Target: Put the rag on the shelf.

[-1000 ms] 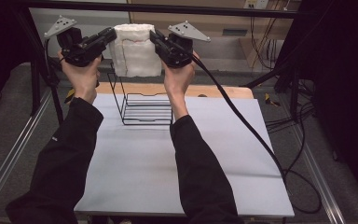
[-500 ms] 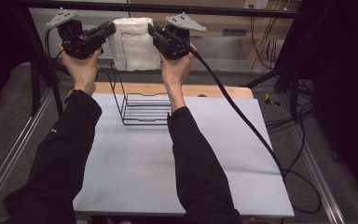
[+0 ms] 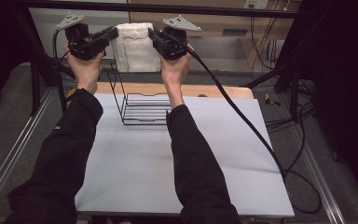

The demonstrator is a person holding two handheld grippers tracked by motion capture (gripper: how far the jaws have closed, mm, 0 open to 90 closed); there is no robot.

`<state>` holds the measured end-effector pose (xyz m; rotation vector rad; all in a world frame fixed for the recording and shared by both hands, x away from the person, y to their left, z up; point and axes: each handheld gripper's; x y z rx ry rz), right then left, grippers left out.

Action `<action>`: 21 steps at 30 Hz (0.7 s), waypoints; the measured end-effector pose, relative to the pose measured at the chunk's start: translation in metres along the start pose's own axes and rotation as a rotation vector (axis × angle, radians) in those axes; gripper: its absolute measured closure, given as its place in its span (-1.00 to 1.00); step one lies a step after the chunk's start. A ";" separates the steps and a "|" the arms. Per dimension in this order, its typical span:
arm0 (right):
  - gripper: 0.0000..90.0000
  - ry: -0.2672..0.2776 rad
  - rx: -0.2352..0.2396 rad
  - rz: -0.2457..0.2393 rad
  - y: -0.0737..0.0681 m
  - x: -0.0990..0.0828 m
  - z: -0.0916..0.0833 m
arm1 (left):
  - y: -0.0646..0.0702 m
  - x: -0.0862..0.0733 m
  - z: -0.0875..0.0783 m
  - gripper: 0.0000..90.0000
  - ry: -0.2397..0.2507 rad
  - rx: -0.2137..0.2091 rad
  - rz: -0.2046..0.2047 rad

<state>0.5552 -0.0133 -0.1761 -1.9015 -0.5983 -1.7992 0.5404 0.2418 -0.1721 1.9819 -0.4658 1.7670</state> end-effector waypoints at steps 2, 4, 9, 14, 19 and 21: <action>0.84 -0.009 0.001 0.000 0.000 -0.003 0.001 | -0.002 -0.005 0.001 0.80 -0.007 -0.010 -0.015; 0.84 -0.022 0.001 -0.005 0.000 -0.007 0.000 | -0.003 -0.010 0.001 0.80 -0.015 -0.015 -0.020; 0.84 -0.042 0.010 -0.021 -0.003 -0.015 -0.006 | -0.002 -0.021 -0.002 0.80 -0.030 -0.028 -0.022; 0.84 -0.060 0.015 -0.008 -0.005 -0.024 -0.013 | 0.002 -0.031 -0.008 0.80 -0.045 -0.037 -0.010; 0.83 -0.072 0.025 -0.017 -0.010 -0.031 -0.020 | 0.004 -0.038 -0.014 0.80 -0.050 -0.038 -0.007; 0.83 -0.074 0.028 -0.019 -0.011 -0.033 -0.022 | 0.005 -0.040 -0.017 0.80 -0.055 -0.044 -0.003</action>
Point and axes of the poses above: each handheld gripper's, and its own axes: z roughly forward along the jaws, x roughly out of its top, y roughly to its right, and after that the axes turned 1 degree about -y, right-handed
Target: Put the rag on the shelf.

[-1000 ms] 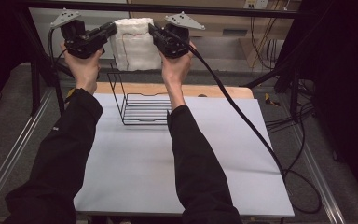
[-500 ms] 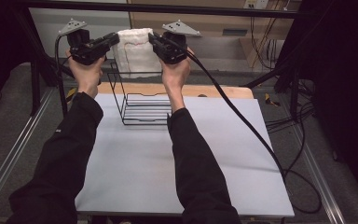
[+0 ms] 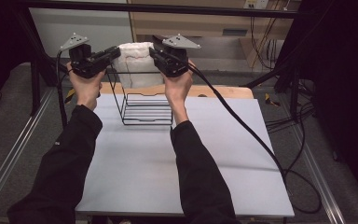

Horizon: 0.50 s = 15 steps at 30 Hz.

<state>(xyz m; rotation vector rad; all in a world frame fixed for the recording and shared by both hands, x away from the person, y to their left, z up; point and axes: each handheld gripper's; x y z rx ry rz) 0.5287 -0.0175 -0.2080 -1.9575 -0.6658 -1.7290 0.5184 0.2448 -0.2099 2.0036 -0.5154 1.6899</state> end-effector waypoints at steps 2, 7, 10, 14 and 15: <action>0.83 0.001 0.005 -0.002 -0.001 -0.002 -0.003 | 0.001 -0.002 -0.003 0.80 0.003 -0.010 0.003; 0.83 -0.008 0.007 -0.017 -0.004 -0.007 -0.010 | 0.004 -0.007 -0.009 0.79 -0.001 -0.024 0.017; 0.83 -0.006 0.007 -0.039 -0.009 -0.007 -0.014 | 0.006 -0.010 -0.013 0.79 -0.006 -0.024 0.027; 0.83 -0.010 0.009 -0.052 -0.011 -0.010 -0.017 | 0.008 -0.012 -0.015 0.79 -0.013 -0.025 0.034; 0.82 -0.011 0.009 -0.049 -0.011 -0.011 -0.018 | 0.009 -0.013 -0.016 0.79 -0.015 -0.024 0.037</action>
Point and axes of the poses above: each handheld gripper's, and its own axes: z roughly forward along the jaws, x roughly out of its top, y roughly to its right, and after that the axes turned 1 degree about -y, right-handed
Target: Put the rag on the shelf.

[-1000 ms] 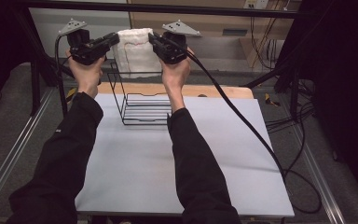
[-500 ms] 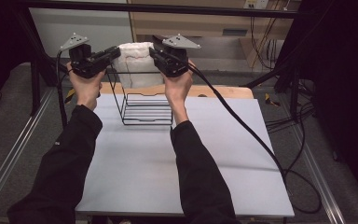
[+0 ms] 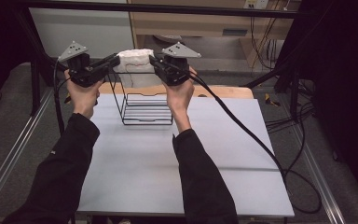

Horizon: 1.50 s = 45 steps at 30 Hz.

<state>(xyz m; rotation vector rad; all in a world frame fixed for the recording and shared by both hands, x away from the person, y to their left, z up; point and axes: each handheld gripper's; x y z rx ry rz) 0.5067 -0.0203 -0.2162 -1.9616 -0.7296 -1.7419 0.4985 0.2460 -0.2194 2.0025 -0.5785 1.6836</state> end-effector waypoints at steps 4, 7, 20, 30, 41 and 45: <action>0.82 -0.003 -0.003 0.003 0.001 -0.004 0.000 | 0.002 -0.001 0.003 0.79 -0.013 0.008 0.009; 0.82 -0.004 -0.006 0.002 0.002 -0.005 0.000 | 0.002 -0.002 0.004 0.79 -0.010 0.011 0.007; 0.82 -0.016 0.006 -0.067 -0.004 -0.011 -0.007 | 0.006 -0.014 -0.008 0.75 -0.041 -0.018 0.043; 0.82 -0.028 0.030 -0.082 -0.005 -0.024 -0.012 | 0.011 -0.021 -0.012 0.66 -0.092 -0.030 0.041; 0.82 -0.028 0.049 -0.086 -0.004 -0.030 -0.014 | 0.009 0.006 -0.025 0.52 -0.085 -0.022 -0.006; 0.82 -0.028 0.048 -0.085 -0.005 -0.032 -0.014 | 0.011 0.014 -0.015 0.73 -0.114 0.003 -0.033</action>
Point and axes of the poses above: each handheld gripper's, and its own axes: z roughly forward along the jaws, x roughly out of its top, y roughly to its right, and after that the axes turned 1 degree about -y, right-handed
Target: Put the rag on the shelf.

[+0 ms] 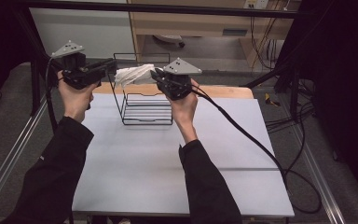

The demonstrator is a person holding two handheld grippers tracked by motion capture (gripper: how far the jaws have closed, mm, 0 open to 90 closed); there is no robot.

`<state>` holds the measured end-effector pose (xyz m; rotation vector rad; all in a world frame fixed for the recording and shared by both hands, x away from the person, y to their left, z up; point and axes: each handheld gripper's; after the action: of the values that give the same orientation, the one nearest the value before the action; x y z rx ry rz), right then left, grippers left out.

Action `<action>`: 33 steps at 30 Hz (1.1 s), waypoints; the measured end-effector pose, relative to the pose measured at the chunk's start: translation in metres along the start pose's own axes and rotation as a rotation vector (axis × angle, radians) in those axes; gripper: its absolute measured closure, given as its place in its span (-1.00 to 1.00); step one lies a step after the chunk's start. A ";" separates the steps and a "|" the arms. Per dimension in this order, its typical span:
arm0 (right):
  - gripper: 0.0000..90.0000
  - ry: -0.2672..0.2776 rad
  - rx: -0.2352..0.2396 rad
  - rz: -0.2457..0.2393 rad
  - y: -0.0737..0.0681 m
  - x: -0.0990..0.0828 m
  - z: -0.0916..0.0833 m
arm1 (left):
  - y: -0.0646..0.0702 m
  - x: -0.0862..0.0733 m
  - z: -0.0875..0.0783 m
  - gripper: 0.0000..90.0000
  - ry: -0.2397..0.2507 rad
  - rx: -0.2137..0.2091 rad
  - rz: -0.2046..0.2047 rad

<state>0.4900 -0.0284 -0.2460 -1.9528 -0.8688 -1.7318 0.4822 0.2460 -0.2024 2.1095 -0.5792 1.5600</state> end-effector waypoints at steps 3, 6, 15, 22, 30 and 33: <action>0.82 -0.001 0.003 0.001 0.000 -0.001 0.000 | 0.003 -0.003 0.010 0.87 -0.026 -0.009 -0.012; 0.81 -0.001 0.006 -0.002 0.000 -0.003 -0.001 | 0.004 -0.010 0.020 0.92 -0.058 -0.003 -0.018; 0.78 -0.010 0.017 -0.005 0.001 -0.006 -0.004 | 0.004 -0.029 0.025 0.98 -0.095 -0.020 -0.018; 0.54 -0.013 0.055 0.028 0.002 -0.001 -0.010 | 0.004 -0.035 0.029 0.99 -0.102 -0.015 -0.013; 0.47 0.013 0.069 0.065 0.010 0.010 -0.019 | 0.006 -0.037 0.034 0.99 -0.114 0.002 -0.002; 0.69 -0.013 0.089 0.085 0.010 0.012 -0.018 | 0.008 -0.038 0.037 0.99 -0.116 0.004 0.008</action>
<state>0.4843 -0.0450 -0.2302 -1.9170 -0.8406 -1.6066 0.4957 0.2210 -0.2478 2.2139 -0.6247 1.4510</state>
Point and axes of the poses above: each handheld gripper's, and its own axes: z roughly forward along the jaws, x roughly out of its top, y roughly to its right, and after that the axes turned 1 degree about -y, right-handed
